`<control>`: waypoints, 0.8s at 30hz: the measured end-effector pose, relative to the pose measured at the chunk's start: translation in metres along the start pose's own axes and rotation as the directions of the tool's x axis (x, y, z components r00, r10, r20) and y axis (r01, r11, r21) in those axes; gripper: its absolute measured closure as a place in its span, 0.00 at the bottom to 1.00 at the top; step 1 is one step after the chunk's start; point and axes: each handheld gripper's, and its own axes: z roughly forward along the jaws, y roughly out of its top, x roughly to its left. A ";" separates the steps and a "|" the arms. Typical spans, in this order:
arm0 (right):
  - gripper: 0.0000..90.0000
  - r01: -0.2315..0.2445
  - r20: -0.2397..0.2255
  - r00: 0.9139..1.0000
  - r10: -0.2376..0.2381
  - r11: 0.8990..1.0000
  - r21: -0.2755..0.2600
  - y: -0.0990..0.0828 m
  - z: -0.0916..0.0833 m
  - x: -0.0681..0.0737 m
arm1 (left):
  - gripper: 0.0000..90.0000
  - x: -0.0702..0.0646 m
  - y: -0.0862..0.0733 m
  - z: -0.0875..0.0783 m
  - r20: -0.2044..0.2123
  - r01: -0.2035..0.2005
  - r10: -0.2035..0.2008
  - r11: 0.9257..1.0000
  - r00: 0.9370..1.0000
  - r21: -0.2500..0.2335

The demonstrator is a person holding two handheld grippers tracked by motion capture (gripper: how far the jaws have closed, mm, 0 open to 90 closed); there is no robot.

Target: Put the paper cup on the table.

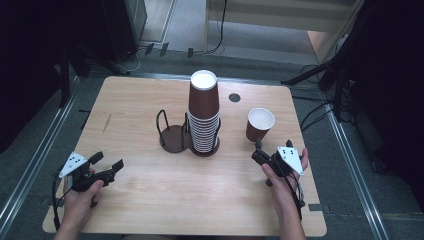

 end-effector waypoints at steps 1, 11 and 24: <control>0.00 -0.005 0.001 1.000 0.005 1.000 0.002 0.000 -0.002 -0.001 | 0.12 0.000 0.000 0.000 0.001 0.000 0.000 1.000 1.000 0.000; 0.00 -0.016 -0.002 1.000 0.016 1.000 0.005 -0.006 -0.016 -0.008 | 0.12 0.000 0.000 0.000 0.001 -0.001 0.001 1.000 1.000 0.003; 0.00 0.002 -0.002 1.000 -0.002 1.000 0.016 -0.016 -0.031 -0.014 | 0.12 0.000 0.000 0.000 0.005 0.004 -0.004 1.000 1.000 0.003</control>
